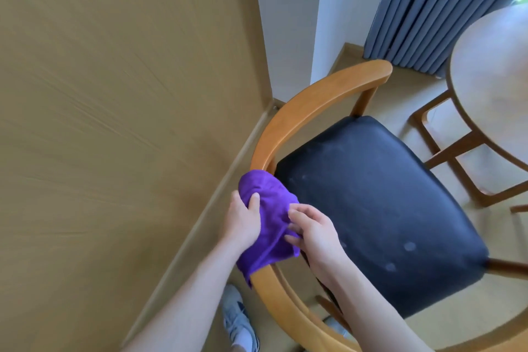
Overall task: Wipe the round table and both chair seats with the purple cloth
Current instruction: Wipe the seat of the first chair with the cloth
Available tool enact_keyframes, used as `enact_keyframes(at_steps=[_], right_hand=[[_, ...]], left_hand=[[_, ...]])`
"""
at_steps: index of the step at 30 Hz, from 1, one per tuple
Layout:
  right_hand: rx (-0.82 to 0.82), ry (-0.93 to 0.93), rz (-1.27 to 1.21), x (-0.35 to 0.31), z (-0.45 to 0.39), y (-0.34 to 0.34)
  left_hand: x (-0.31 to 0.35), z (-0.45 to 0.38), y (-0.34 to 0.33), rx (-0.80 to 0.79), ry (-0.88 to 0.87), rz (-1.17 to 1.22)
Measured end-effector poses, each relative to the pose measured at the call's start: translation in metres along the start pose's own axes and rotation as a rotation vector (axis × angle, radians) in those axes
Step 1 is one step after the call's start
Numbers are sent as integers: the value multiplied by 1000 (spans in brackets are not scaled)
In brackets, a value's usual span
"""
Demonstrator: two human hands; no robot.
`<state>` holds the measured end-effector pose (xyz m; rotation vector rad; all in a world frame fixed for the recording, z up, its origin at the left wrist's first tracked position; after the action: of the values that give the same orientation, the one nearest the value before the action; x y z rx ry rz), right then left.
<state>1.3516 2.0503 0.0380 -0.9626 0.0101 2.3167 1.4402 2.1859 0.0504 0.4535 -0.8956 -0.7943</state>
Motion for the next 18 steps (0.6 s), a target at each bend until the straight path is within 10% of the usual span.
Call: enact_keyframes(at_steps=[8,14,18], right_hand=[[199,194,350,-56,-73,-10],[497,785,950,-164,-142,7],[482,661,1316,-216,-200,12]], left_hand=[[27,-75,-11,-17,-189,-154],[41,-97,-19,24,-356,-252],[48,-102,-18,21,-411,-275]])
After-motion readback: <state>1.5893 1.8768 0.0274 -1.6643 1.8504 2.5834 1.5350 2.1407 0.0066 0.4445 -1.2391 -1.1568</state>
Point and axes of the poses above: each hand's wrist, its own z-axis away from the middle knuckle, its own y-axis out of the back of the hand, x = y × z, the point moved 3 cm from there along -z, towards the middle knuckle, and after that the axes turned 3 degrees about -z, right-handed, at the moved point
